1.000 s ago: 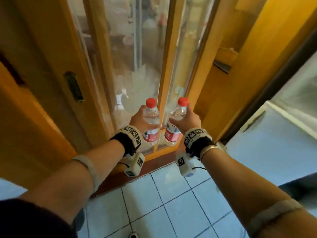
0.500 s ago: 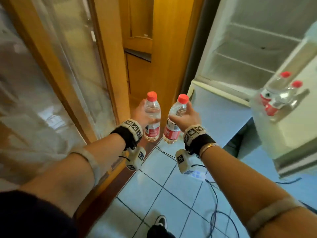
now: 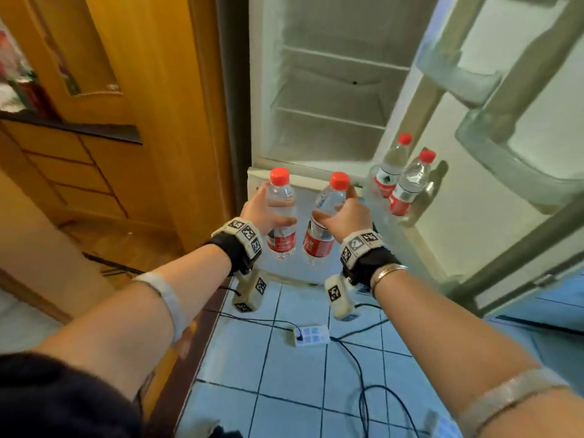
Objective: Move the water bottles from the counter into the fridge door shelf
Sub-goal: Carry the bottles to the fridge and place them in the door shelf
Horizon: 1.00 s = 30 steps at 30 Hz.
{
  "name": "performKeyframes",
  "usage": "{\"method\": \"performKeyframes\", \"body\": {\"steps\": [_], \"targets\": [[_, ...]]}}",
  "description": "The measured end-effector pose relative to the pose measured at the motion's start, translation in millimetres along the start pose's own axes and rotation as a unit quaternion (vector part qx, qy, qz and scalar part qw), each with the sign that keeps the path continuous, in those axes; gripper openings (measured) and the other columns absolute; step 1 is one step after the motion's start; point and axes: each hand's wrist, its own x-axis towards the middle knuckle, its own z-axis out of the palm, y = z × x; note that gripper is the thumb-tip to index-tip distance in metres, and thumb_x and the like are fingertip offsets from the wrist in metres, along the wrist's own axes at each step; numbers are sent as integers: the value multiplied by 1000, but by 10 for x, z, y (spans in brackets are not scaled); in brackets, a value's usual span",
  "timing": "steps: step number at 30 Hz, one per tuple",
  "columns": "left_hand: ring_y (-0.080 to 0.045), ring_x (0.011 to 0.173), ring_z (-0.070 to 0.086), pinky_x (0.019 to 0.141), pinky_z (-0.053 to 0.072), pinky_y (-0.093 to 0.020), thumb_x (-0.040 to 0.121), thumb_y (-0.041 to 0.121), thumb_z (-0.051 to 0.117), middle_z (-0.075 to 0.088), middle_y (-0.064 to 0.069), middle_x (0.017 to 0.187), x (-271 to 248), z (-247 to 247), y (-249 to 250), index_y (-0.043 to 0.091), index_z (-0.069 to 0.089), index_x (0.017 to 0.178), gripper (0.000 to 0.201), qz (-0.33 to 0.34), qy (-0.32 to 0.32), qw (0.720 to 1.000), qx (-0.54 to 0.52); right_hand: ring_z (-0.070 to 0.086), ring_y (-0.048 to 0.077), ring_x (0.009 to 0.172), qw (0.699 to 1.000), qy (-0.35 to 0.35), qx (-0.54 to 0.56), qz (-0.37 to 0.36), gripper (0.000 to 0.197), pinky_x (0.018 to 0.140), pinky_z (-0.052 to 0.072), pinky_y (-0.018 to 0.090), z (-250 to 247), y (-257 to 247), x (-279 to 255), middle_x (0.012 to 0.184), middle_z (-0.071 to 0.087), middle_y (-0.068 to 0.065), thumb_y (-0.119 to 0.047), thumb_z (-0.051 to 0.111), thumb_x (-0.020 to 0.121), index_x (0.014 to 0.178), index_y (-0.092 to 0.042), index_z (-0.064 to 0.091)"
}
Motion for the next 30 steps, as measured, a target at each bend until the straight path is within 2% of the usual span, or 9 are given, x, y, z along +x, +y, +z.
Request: {"method": "performKeyframes", "body": {"steps": [6, 11, 14, 18, 21, 23, 25, 28, 30], "targets": [[-24, 111, 60, 94, 50, -50, 49, 28, 87, 63, -3, 122, 832, 418, 312, 26, 32, 136, 103, 51, -94, 994, -2, 65, 28, 96, 993, 93, 5, 77, 49, 79, 51, 31, -270, 140, 416, 105, 67, 8, -41, 74, 71, 107, -16, 52], [-25, 112, 59, 95, 50, -50, 48, 28, 88, 60, -7, 126, 1293, 742, 679, 20, 31, 138, 108, 104, -184, 977, 4, 62, 22, 96, 971, 191, 37, 135, 62, 85, 48, 29, -550, 195, 569, 104, 64, 2, -45, 72, 72, 124, -22, 47], [-18, 106, 59, 95, 49, -43, 59, 12, 84, 63, -6, 122, 1422, 952, 923, 13, 31, 139, 96, 126, -227, 966, -8, 64, 29, 99, 953, 250, 46, 165, 63, 86, 52, 34, -724, 244, 569, 106, 68, 7, -45, 73, 68, 121, -24, 47], [-26, 113, 59, 95, 49, -51, 52, 22, 87, 61, -6, 125, 1537, 1242, 1132, 24, 32, 137, 102, 152, -270, 951, -15, 64, 27, 97, 932, 297, 55, 199, 58, 80, 48, 27, -901, 382, 544, 103, 66, 1, -39, 73, 69, 119, -25, 47], [-26, 111, 59, 94, 50, -52, 55, 19, 86, 62, -5, 120, 1550, 1473, 1242, 24, 37, 131, 91, 165, -292, 942, -18, 63, 24, 99, 922, 317, 60, 215, 64, 83, 48, 29, -1035, 490, 508, 110, 65, 2, -39, 74, 71, 125, -27, 43], [-25, 110, 60, 93, 50, -49, 58, 18, 84, 62, -4, 119, 1538, 1613, 1316, 24, 41, 126, 81, 183, -291, 939, -12, 61, 21, 97, 920, 314, 65, 224, 65, 85, 47, 28, -1074, 577, 526, 109, 62, 1, -33, 75, 73, 127, -25, 42], [-24, 109, 60, 93, 51, -45, 59, 18, 84, 62, -4, 119, 1549, 1769, 1342, 23, 44, 122, 74, 197, -283, 939, -13, 61, 25, 103, 919, 319, 72, 218, 67, 95, 49, 37, -1088, 638, 563, 113, 64, 5, -29, 79, 68, 125, -23, 44], [-16, 104, 59, 88, 47, -28, 64, 19, 82, 61, 0, 118, 1568, 1977, 1324, 18, 45, 125, 72, 214, -276, 937, -3, 62, 29, 105, 919, 316, 55, 230, 69, 96, 49, 46, -1096, 781, 638, 114, 65, 9, -28, 81, 65, 125, -22, 46], [-12, 99, 56, 86, 44, -26, 65, 16, 81, 59, 3, 111, 1581, 2081, 1278, 16, 45, 127, 72, 206, -276, 939, -16, 60, 30, 108, 913, 319, 63, 248, 71, 97, 48, 47, -1094, 889, 675, 115, 64, 9, -28, 80, 65, 127, -22, 45]]}}
